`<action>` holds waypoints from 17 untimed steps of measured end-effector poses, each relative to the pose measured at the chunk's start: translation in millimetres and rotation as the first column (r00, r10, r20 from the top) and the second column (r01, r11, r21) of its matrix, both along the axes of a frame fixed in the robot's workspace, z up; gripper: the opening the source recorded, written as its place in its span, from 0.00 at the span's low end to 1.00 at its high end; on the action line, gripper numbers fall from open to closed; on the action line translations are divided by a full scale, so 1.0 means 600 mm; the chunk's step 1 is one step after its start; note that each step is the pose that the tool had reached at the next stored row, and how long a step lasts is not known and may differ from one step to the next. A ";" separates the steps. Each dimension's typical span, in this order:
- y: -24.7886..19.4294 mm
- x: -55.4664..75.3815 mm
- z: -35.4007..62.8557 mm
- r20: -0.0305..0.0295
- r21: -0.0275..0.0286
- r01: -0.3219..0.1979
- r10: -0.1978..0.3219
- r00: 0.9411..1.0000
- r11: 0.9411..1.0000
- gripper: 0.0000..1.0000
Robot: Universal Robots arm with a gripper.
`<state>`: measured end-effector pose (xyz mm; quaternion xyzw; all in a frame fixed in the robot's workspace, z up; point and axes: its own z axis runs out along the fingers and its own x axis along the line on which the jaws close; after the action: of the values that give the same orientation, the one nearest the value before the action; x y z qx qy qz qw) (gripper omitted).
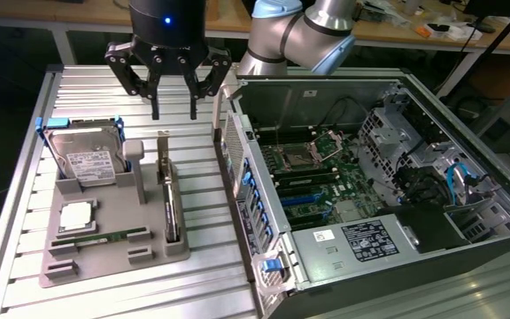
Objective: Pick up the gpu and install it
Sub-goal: 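Pick up the gpu and move the gpu toward the slot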
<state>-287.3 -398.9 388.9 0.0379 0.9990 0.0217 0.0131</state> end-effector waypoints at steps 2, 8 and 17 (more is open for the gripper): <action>0.0000 0.000 -0.013 0.000 0.000 0.000 0.000 1.000 1.000 0.54; 0.0000 0.000 -0.053 0.000 0.000 0.000 0.000 1.000 1.000 0.54; -0.0016 0.000 -0.083 -0.002 0.000 0.000 0.000 1.000 1.000 0.54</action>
<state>-287.5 -399.9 338.8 0.0379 0.9990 0.0217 0.0121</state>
